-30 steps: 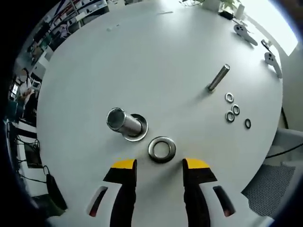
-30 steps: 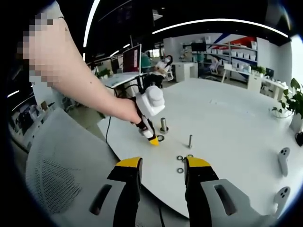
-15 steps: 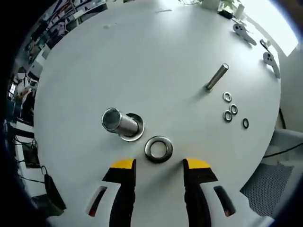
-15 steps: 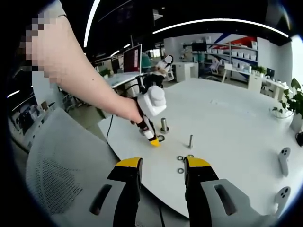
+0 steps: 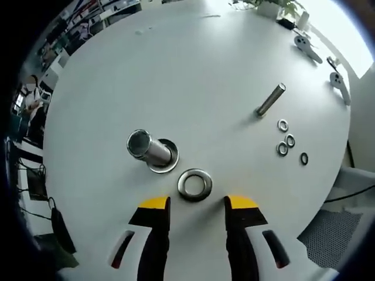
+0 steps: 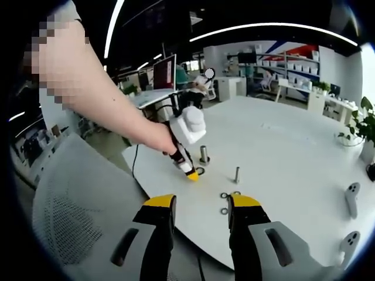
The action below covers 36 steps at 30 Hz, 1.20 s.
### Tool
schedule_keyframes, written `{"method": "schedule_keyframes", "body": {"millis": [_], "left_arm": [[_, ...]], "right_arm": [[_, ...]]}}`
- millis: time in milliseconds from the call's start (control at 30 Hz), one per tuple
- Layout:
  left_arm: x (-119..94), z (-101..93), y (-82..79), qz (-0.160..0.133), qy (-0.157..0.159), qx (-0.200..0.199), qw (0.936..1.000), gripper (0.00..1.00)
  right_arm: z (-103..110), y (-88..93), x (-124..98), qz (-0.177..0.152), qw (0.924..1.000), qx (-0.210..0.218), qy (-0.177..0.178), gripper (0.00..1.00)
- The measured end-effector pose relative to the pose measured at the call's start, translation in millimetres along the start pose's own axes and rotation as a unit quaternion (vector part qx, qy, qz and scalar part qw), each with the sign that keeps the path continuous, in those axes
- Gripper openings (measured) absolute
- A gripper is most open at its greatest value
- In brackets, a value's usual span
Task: Place the washer onto the threaded stud by aligning its center hole with the stud, sliding it down to the base, and recovering from edge contact or off-axis alignment until the washer reaches the visible bottom stop.
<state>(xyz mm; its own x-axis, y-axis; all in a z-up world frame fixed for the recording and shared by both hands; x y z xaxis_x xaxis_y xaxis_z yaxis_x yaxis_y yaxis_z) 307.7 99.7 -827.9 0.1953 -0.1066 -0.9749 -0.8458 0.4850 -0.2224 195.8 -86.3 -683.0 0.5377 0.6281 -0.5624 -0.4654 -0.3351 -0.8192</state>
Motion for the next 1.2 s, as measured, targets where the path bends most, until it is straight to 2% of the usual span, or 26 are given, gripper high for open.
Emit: {"method": "schedule_keyframes", "body": {"millis": [333,600,967,1200], "left_arm": [[0.4,2.0,-1.8,0.006,0.001,-0.006,1.0000,0.33],[1.2,0.7,3.3,-0.032,-0.004,-0.023,0.9992,0.29],[0.3,-0.5,7.4,-0.060,-0.008,-0.041,0.9973,0.24],[0.0,-1.6,8.7,-0.068,-0.006,-0.037,0.9970,0.23]], "right_arm": [[-0.2,-0.2,0.3,-0.001,1.0000,0.000,0.001,0.37],[0.1,-0.1,0.3,-0.001,1.0000,-0.001,0.001,0.37],[1.1,0.6,0.5,0.002,1.0000,-0.003,-0.002,0.37],[1.4,0.4,0.7,0.001,1.0000,-0.003,-0.002,0.37]]}}
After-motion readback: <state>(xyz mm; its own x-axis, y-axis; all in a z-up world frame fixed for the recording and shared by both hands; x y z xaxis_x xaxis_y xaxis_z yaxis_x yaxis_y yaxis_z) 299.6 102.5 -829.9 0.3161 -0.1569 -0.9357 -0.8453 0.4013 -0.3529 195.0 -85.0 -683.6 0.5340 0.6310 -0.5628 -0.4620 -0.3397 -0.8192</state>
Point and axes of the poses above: the point that each gripper's makers call its tool centre point, and the gripper's own axes: x roughly forward along the fingers, z roughly to its left, y roughly out of its underside, the point moved 4 cm from there along -x, roughly backward along the fingers, and after that the axes turned 3 degrees about z, right-handed, at the moved point
